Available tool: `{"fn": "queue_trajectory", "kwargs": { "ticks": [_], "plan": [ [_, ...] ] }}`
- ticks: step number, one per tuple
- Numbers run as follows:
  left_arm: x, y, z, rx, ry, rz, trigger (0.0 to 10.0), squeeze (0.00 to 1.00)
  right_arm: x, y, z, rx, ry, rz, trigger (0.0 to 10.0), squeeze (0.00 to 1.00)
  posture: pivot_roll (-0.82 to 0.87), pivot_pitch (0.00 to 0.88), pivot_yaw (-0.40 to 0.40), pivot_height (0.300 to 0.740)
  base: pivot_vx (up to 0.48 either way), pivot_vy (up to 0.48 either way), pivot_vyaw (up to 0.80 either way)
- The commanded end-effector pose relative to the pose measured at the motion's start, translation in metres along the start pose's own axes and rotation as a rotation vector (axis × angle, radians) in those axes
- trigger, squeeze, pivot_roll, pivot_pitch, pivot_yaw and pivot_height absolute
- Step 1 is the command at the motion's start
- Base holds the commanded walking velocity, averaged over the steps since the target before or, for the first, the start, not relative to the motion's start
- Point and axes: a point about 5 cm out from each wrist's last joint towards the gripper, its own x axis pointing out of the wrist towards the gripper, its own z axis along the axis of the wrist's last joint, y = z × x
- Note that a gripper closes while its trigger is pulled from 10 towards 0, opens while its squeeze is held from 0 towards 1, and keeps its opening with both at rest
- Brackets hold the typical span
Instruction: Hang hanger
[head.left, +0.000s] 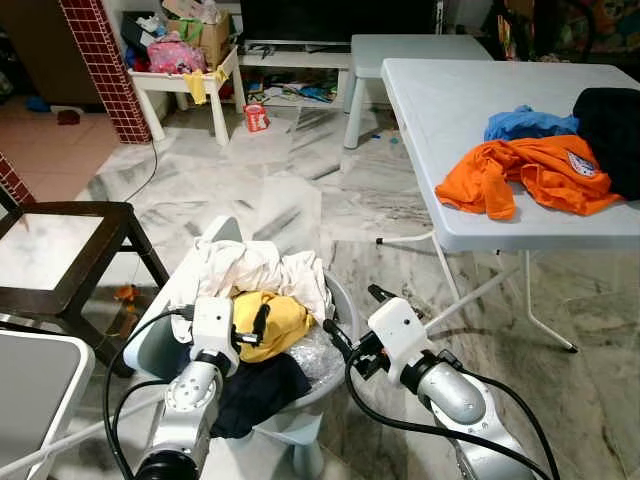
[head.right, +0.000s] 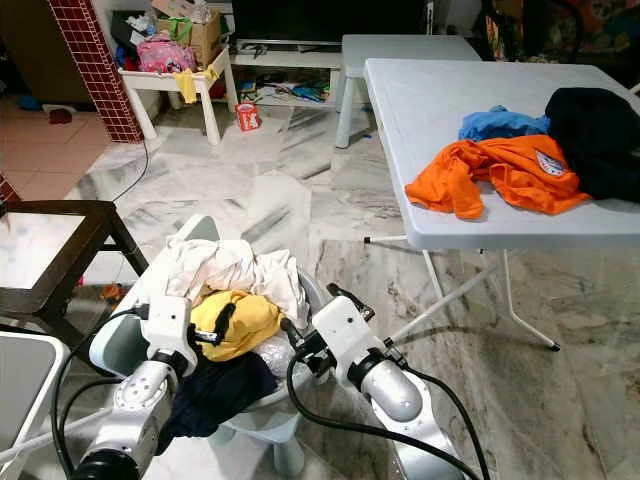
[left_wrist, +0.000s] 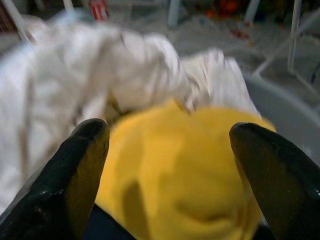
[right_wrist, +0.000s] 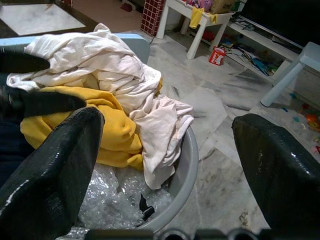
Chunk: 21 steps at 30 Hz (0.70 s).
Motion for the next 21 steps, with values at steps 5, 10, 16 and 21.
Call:
{"fn": "queue_trajectory", "kwargs": {
  "ticks": [5, 10, 16, 21],
  "plan": [
    [0.004, -0.006, -0.012, 0.027, 0.105, -0.006, 10.0, 0.00, 0.001, 0.000, 0.003, -0.006, -0.005, 0.023, 10.0, 0.00, -0.17, 0.049, 0.000, 0.740, 0.000, 0.000, 0.00],
    [0.004, 0.005, -0.019, 0.037, 0.173, 0.038, 0.0, 0.00, -0.004, 0.014, -0.005, 0.038, 0.052, 0.154, 10.0, 0.00, -0.18, 0.045, 0.017, 0.740, 0.000, 0.000, 0.00],
    [0.002, 0.019, -0.021, 0.028, 0.195, 0.082, 0.0, 0.00, -0.012, 0.016, -0.018, 0.076, 0.123, 0.208, 10.0, 0.00, -0.18, 0.047, 0.026, 0.740, 0.000, 0.000, 0.00],
    [0.003, 0.022, -0.019, 0.027, 0.190, 0.089, 0.0, 0.00, -0.012, 0.013, -0.020, 0.065, 0.141, 0.219, 10.0, 0.00, -0.18, 0.045, 0.025, 0.740, 0.000, 0.000, 0.00]
  ]
}}
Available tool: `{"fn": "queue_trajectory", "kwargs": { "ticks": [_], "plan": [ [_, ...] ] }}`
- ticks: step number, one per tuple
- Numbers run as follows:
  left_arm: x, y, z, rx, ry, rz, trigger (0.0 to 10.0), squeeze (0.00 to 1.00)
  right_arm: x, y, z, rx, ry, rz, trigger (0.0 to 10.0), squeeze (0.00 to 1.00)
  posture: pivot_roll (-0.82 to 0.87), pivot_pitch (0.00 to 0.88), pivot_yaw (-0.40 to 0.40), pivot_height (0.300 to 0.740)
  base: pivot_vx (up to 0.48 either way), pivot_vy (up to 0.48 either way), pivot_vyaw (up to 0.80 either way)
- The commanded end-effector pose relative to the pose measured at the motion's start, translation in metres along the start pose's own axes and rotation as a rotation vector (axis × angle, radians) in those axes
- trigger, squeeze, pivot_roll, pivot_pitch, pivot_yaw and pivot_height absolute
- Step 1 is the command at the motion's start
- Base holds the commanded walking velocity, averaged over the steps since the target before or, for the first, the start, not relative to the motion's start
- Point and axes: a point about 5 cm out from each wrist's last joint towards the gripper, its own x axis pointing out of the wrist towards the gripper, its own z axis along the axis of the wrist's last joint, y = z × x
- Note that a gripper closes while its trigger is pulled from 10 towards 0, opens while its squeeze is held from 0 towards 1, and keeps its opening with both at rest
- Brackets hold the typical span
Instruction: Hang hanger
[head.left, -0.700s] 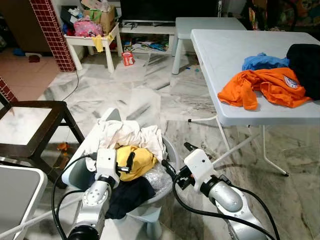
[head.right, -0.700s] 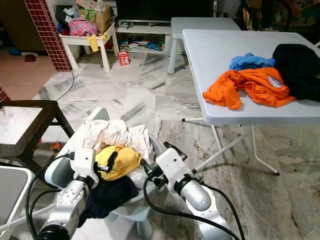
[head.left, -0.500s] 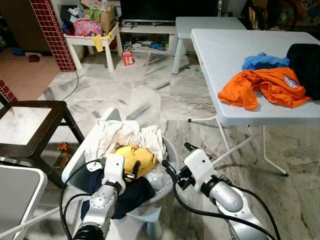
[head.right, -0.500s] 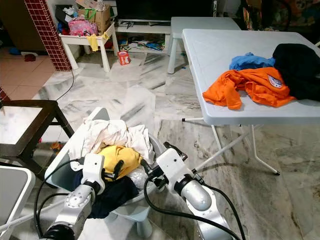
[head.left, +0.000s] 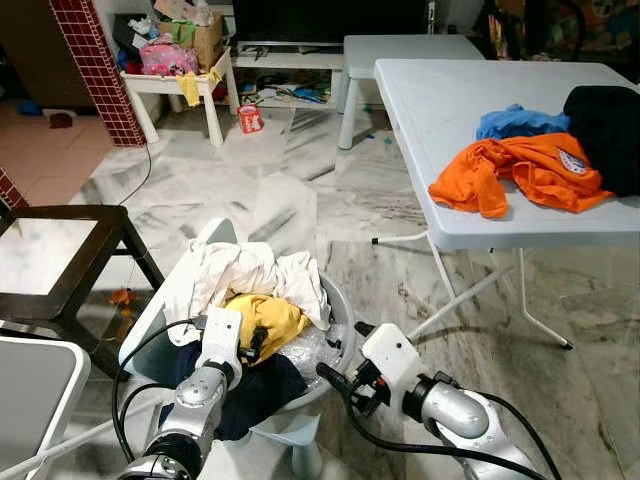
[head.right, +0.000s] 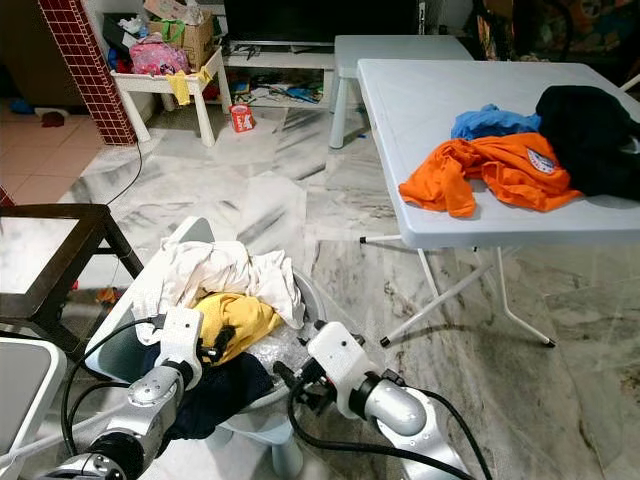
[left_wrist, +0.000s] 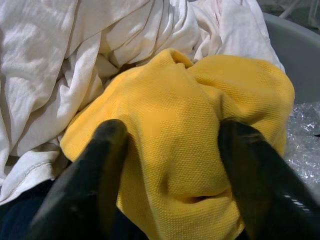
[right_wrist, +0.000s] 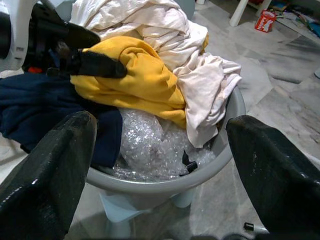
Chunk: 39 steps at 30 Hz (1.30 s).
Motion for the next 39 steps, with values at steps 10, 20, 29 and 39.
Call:
{"fn": "queue_trajectory", "kwargs": {
  "ticks": [10, 20, 29, 39],
  "plan": [
    [0.002, 0.011, 0.008, -0.024, -0.029, 0.053, 0.0, 0.00, 0.008, -0.003, -0.002, 0.046, 0.052, -0.023, 10.0, 0.00, -0.16, 0.040, 0.022, 0.740, 0.000, 0.000, 0.00],
    [0.006, 0.010, 0.019, -0.042, -0.068, 0.046, 0.0, 0.00, 0.009, -0.003, -0.004, 0.038, 0.084, -0.005, 10.0, 0.00, -0.16, 0.045, 0.024, 0.740, 0.000, 0.000, 0.00],
    [0.007, 0.016, 0.056, -0.052, -0.277, 0.085, 0.0, 0.00, 0.008, -0.004, -0.009, 0.055, 0.108, -0.024, 10.0, 0.00, -0.15, 0.041, 0.034, 0.740, 0.000, 0.000, 0.00],
    [-0.017, 0.013, 0.087, -0.052, -0.542, 0.078, 0.0, 0.00, 0.017, -0.013, -0.005, -0.043, 0.076, -0.139, 10.0, 0.00, -0.12, 0.024, 0.040, 0.740, 0.000, 0.000, 0.00]
  ]
}}
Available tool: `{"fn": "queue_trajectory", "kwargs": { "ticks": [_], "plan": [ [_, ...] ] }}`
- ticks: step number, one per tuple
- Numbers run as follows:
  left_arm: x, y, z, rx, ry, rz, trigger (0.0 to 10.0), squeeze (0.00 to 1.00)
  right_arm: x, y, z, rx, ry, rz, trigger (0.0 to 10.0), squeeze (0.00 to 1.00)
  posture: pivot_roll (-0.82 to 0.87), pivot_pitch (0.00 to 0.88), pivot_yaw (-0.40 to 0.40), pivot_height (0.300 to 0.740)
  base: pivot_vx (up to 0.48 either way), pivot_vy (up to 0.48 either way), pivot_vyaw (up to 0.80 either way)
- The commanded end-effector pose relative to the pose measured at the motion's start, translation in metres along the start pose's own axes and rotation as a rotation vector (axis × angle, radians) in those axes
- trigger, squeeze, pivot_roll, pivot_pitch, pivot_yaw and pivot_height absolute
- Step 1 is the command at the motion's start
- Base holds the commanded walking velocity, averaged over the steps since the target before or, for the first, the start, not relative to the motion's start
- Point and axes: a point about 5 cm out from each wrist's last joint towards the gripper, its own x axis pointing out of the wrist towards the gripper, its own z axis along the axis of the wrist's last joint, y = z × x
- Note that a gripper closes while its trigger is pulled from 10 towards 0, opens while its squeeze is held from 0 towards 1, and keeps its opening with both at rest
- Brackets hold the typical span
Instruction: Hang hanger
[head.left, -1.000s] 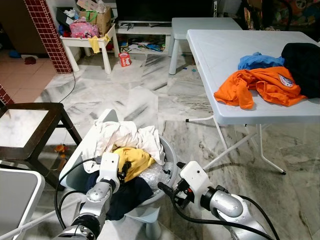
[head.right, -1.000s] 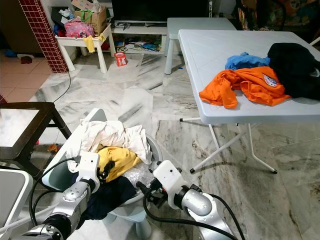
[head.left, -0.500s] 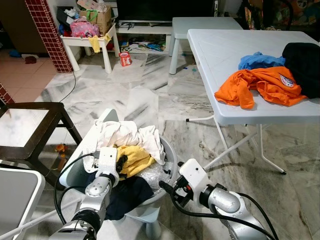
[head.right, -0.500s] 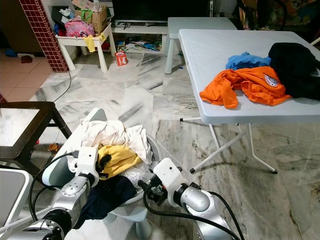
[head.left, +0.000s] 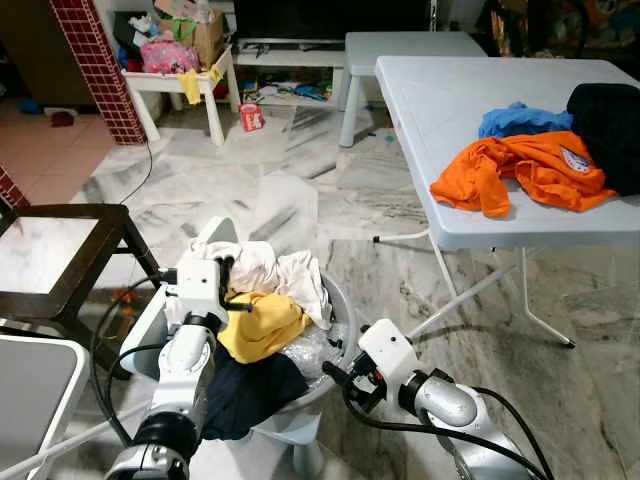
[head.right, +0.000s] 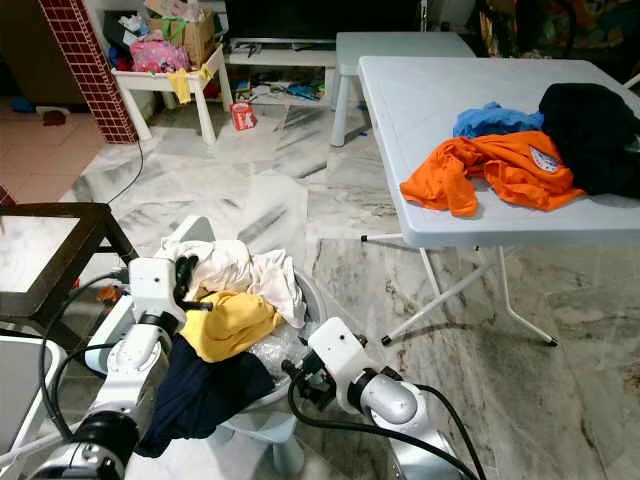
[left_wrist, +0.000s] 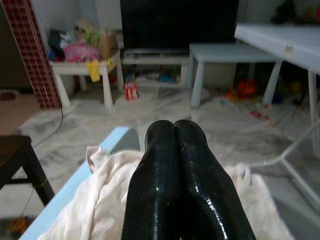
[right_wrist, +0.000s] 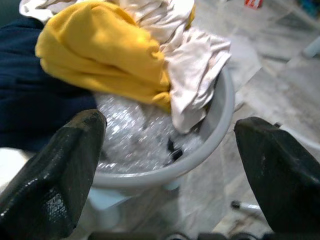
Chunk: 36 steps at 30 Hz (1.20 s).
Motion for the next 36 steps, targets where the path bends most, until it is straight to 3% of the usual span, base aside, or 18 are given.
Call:
{"fn": "queue_trajectory", "kwargs": {
  "ticks": [1, 4, 5, 6, 7, 9, 10, 17, 22, 26, 36],
  "plan": [
    [-0.004, -0.003, 0.006, 0.010, -0.018, -0.041, 0.0, 0.00, 0.003, -0.002, 0.002, -0.013, -0.011, -0.013, 10.0, 0.00, -0.11, 0.022, 0.039, 0.740, 0.000, 0.000, 0.00],
    [-0.010, -0.004, -0.003, 0.025, 0.025, -0.074, 0.0, 0.00, 0.005, -0.002, 0.004, -0.010, -0.021, -0.013, 10.0, 0.00, -0.11, 0.019, 0.033, 0.740, 0.000, 0.000, 0.00],
    [-0.017, -0.004, -0.017, 0.050, 0.098, -0.092, 0.9, 0.00, 0.006, -0.001, 0.005, -0.017, -0.031, -0.009, 10.0, 0.00, -0.11, 0.019, 0.027, 0.740, 0.000, 0.000, 0.00],
    [-0.019, -0.003, -0.022, 0.065, 0.122, -0.093, 0.9, 0.00, 0.006, -0.001, 0.006, -0.021, -0.034, -0.007, 10.0, 0.00, -0.11, 0.019, 0.027, 0.740, 0.000, 0.000, 0.00],
    [-0.021, -0.002, -0.025, 0.072, 0.136, -0.087, 10.0, 0.00, 0.006, -0.001, 0.006, -0.029, -0.035, -0.009, 10.0, 0.00, -0.11, 0.019, 0.025, 0.740, 0.000, 0.000, 0.00],
    [-0.024, -0.002, -0.027, 0.068, 0.145, -0.079, 10.0, 0.00, 0.006, -0.001, 0.006, -0.038, -0.035, -0.012, 10.0, 0.00, -0.11, 0.022, 0.021, 0.740, 0.000, 0.000, 0.00],
    [-0.027, -0.002, -0.030, 0.049, 0.155, -0.078, 10.0, 1.00, 0.006, -0.001, 0.007, -0.043, -0.039, -0.009, 10.0, 0.00, -0.12, 0.023, 0.015, 0.740, 0.000, 0.000, 0.00],
    [-0.035, -0.006, -0.038, 0.022, 0.164, -0.031, 10.0, 1.00, -0.004, -0.001, 0.005, -0.066, -0.092, -0.016, 10.0, 0.00, -0.14, 0.047, -0.005, 0.740, 0.000, 0.000, 0.00],
    [-0.035, -0.018, -0.044, 0.030, 0.187, -0.070, 10.0, 1.00, -0.012, -0.003, -0.001, -0.068, -0.058, -0.029, 10.0, 0.00, -0.16, 0.060, -0.020, 0.740, 0.000, 0.000, 0.00],
    [-0.029, -0.025, -0.047, 0.040, 0.212, -0.102, 10.0, 1.00, -0.015, -0.001, 0.000, -0.013, -0.064, 0.032, 10.0, 0.00, -0.17, 0.062, -0.018, 0.740, 0.000, 0.000, 0.00],
    [-0.014, -0.027, -0.047, 0.063, 0.252, -0.127, 10.0, 1.00, -0.019, 0.001, 0.000, 0.015, -0.057, 0.044, 10.0, 0.00, -0.20, 0.071, -0.002, 0.740, 0.000, 0.000, 0.00]
  ]
}}
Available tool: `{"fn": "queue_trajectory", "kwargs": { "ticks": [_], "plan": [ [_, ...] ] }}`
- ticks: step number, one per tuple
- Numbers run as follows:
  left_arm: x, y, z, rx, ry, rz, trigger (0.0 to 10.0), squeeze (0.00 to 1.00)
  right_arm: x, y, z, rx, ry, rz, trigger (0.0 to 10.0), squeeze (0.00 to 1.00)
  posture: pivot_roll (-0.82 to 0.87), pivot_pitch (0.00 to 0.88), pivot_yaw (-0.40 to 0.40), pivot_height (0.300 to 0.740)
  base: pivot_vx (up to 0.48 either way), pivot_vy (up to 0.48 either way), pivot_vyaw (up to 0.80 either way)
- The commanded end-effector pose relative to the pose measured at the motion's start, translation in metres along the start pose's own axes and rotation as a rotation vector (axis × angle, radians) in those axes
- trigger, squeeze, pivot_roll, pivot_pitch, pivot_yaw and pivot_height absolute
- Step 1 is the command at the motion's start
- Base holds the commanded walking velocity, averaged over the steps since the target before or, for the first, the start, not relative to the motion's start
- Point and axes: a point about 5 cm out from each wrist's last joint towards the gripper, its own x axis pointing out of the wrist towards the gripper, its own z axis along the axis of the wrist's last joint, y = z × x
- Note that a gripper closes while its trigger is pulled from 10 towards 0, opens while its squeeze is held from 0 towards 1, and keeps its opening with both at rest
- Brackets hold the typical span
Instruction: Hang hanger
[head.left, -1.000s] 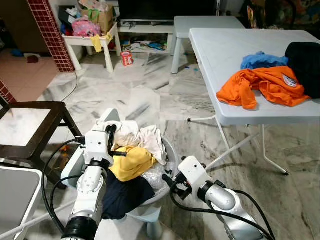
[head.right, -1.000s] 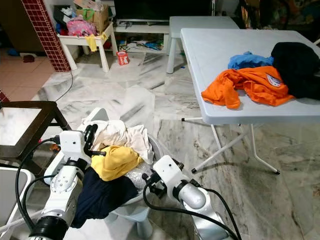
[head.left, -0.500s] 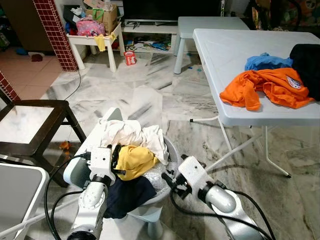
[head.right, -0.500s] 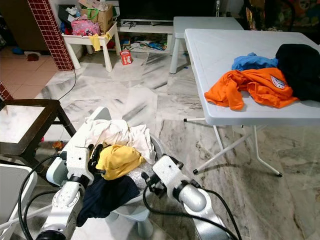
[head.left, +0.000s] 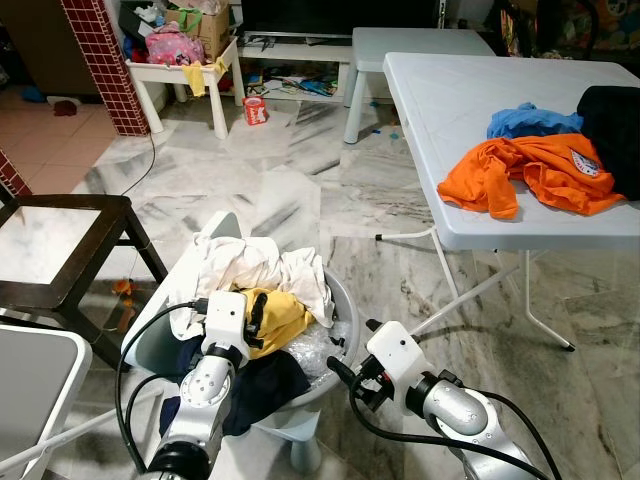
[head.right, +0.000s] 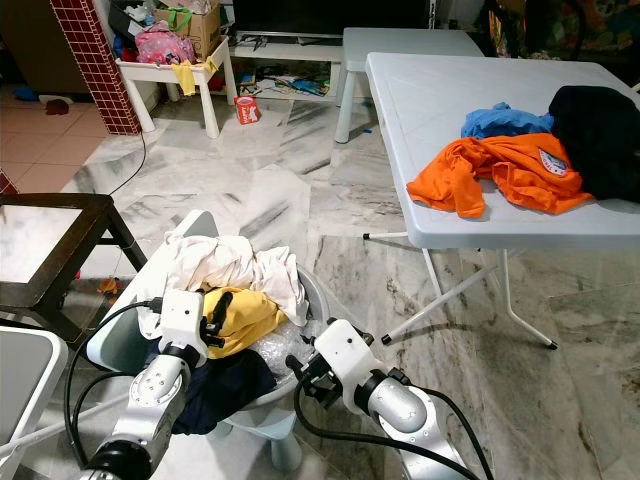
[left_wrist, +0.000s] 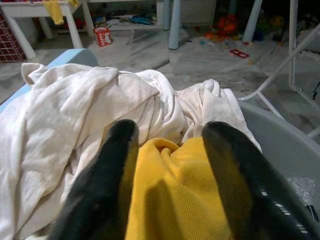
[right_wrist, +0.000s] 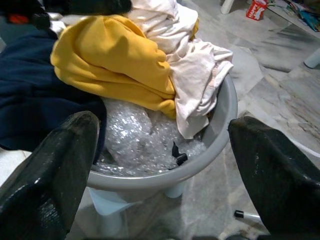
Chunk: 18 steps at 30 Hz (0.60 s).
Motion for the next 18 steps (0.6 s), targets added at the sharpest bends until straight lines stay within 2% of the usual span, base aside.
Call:
{"fn": "queue_trajectory", "kwargs": {
  "ticks": [1, 7, 10, 18],
  "plan": [
    [0.001, 0.001, -0.002, 0.012, 0.014, -0.009, 10.0, 1.00, -0.003, 0.000, 0.002, 0.003, -0.001, 0.001, 10.0, 0.00, -0.20, 0.072, -0.001, 0.740, 0.000, 0.000, 0.00],
    [0.004, -0.005, -0.008, -0.001, 0.084, -0.047, 10.0, 1.00, -0.004, 0.002, 0.002, 0.003, 0.005, 0.002, 10.0, 0.00, -0.20, 0.074, 0.009, 0.740, 0.000, 0.000, 0.00],
    [0.004, -0.004, -0.014, -0.045, 0.132, -0.026, 10.0, 1.00, -0.004, 0.002, 0.002, 0.004, 0.008, 0.000, 10.0, 0.00, -0.20, 0.073, 0.010, 0.740, 0.000, 0.000, 0.00],
    [0.001, -0.004, -0.028, -0.028, 0.273, -0.012, 10.0, 1.00, -0.003, 0.003, -0.001, -0.003, 0.025, 0.009, 10.0, 0.00, -0.20, 0.069, 0.009, 0.740, 0.000, 0.000, 0.00]
  ]
}}
